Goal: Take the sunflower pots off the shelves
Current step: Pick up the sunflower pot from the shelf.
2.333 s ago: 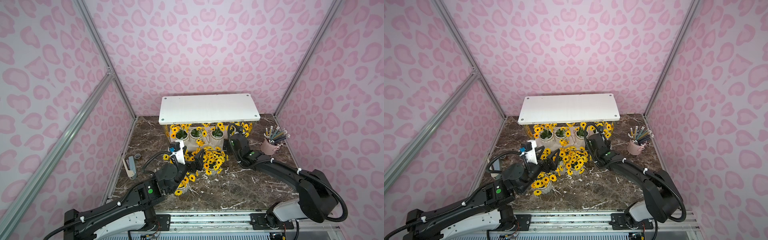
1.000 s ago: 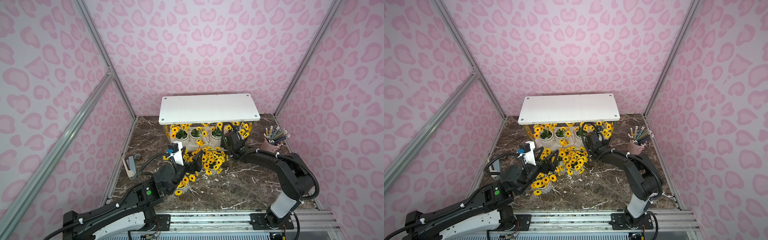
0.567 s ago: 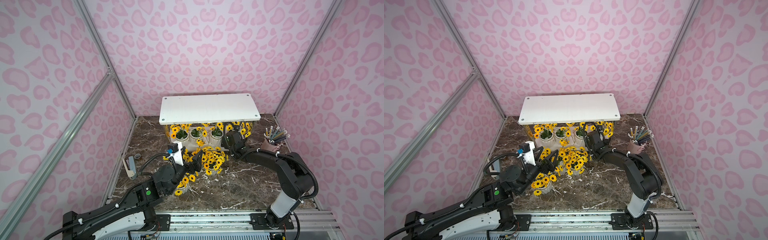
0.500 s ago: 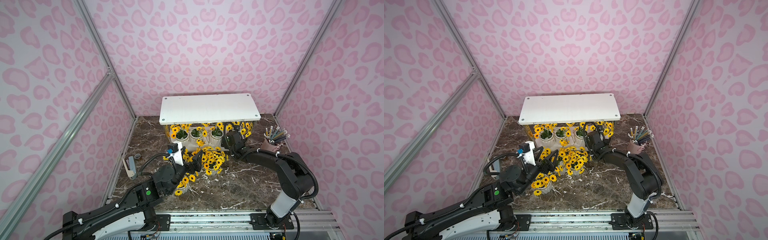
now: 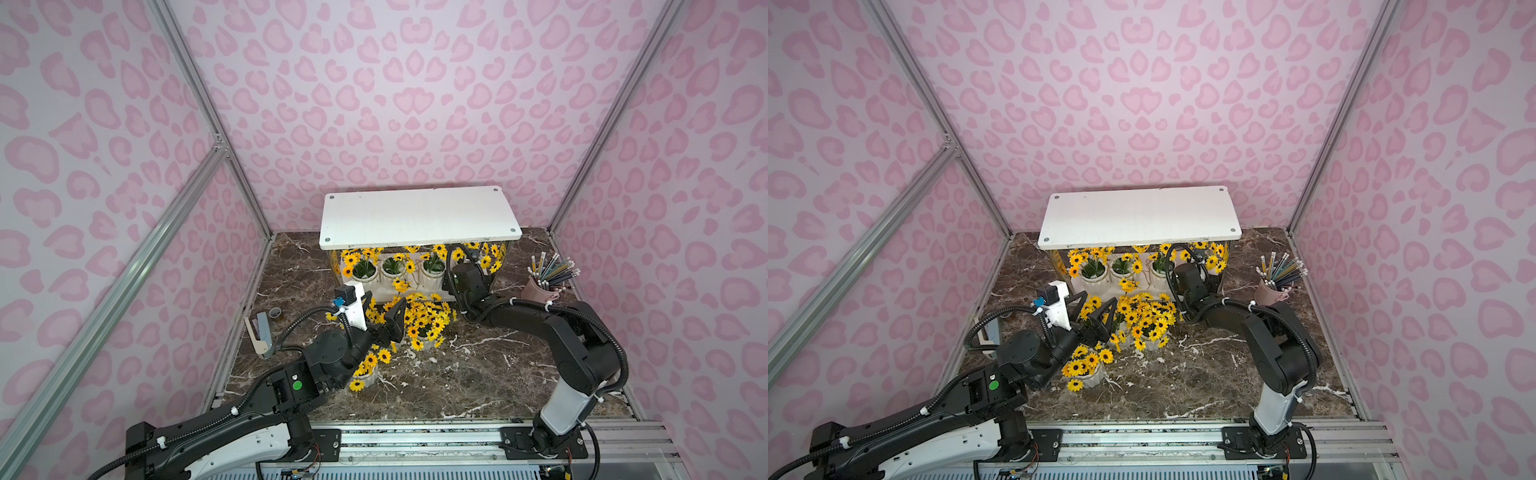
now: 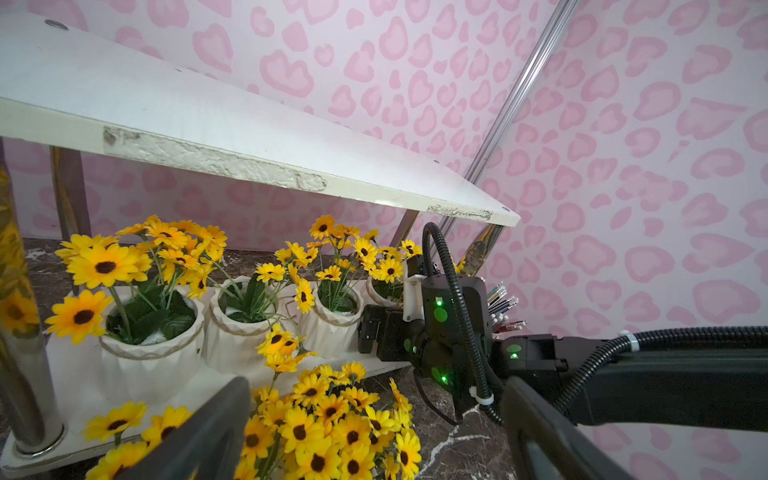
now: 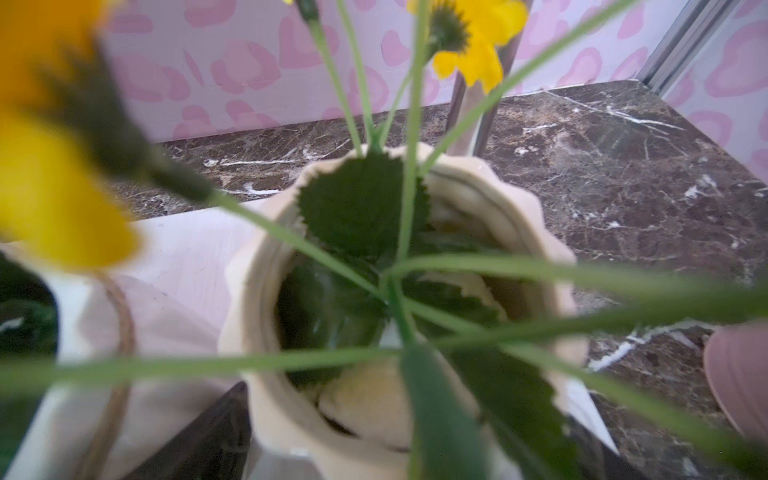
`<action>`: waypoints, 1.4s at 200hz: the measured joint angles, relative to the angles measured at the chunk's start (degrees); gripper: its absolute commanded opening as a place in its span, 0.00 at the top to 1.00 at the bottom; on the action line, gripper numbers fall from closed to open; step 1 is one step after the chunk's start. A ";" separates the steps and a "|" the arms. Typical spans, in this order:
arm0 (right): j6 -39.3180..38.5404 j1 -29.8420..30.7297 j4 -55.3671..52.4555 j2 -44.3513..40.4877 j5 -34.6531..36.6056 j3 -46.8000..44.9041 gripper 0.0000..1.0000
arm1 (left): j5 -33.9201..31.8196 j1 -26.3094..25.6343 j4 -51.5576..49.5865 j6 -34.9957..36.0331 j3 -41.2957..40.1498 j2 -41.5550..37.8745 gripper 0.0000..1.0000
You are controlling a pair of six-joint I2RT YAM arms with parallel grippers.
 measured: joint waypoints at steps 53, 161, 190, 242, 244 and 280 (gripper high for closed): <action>-1.05 0.22 5.51 2.32 2.12 -0.61 0.02 | 0.46 0.00 0.39 0.50 0.02 0.48 0.04; -6.16 0.24 17.81 3.67 3.02 -5.97 0.02 | 0.42 0.00 1.64 2.01 0.02 1.22 0.04; -8.59 0.22 22.12 4.17 3.02 -7.87 0.02 | 0.42 0.00 2.32 2.36 0.02 1.40 0.04; -10.56 0.09 26.67 4.79 2.19 -8.74 0.02 | 0.35 0.00 2.91 2.97 -0.15 1.22 0.04; -10.58 0.07 26.71 4.79 2.14 -8.74 0.02 | 0.35 0.00 2.89 2.97 -0.17 1.22 0.04; -11.10 -0.37 26.49 5.55 1.77 -7.10 0.02 | -0.04 0.00 2.93 3.45 -0.35 1.09 0.04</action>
